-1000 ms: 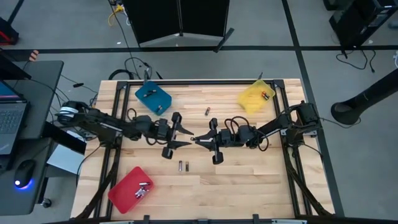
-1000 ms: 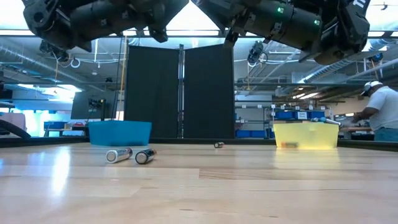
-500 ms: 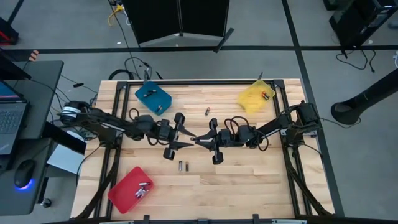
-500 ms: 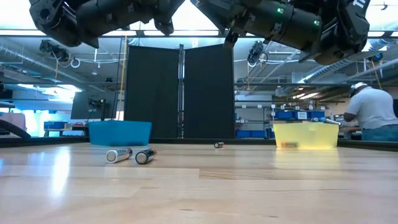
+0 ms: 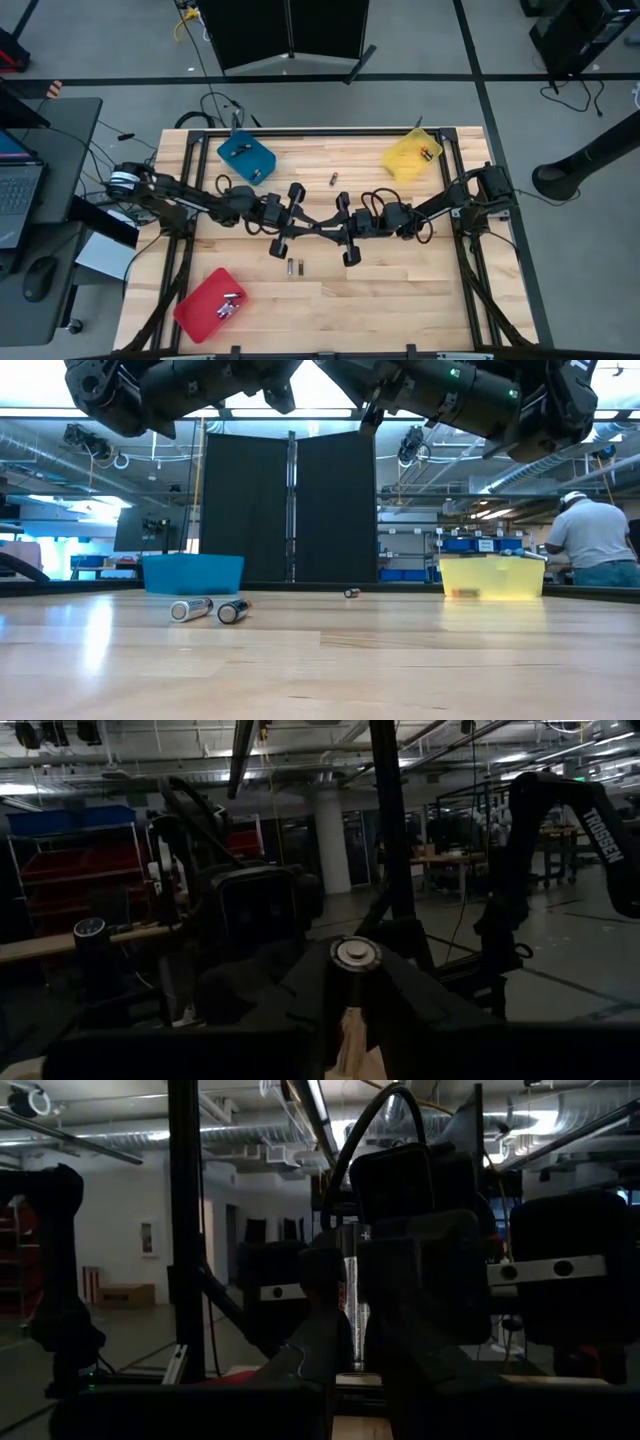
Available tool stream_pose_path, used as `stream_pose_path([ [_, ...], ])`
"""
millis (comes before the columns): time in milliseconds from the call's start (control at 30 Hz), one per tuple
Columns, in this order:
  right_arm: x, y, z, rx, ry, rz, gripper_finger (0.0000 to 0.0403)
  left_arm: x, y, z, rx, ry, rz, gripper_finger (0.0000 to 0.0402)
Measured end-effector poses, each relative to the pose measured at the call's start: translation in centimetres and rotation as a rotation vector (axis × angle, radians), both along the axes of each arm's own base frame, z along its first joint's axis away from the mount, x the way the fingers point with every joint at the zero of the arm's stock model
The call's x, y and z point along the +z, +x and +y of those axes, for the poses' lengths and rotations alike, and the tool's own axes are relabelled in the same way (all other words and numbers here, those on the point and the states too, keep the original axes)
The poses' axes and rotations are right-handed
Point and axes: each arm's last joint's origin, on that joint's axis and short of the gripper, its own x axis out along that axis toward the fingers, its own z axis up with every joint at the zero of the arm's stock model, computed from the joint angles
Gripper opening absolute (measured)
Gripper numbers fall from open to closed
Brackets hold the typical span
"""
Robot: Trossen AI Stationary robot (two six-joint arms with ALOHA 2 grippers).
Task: Sort batteries
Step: Put the top black silver battery into the red bin
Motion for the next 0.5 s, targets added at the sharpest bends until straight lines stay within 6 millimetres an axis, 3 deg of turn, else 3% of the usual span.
stream_pose_path([
  [100,0.0,0.0,0.0,-0.004,0.002,0.000,0.0073,0.0,0.0,0.0,-0.001,-0.010,-0.006,0.0059],
  [233,-0.2,0.2,-0.1,-0.037,0.006,0.028,0.0121,0.2,-0.1,0.1,0.013,-0.035,-0.004,0.0059],
  [500,-1.5,0.5,-1.1,-0.197,-0.006,0.162,0.0185,2.7,-1.9,0.1,0.010,0.011,0.019,0.0059],
])
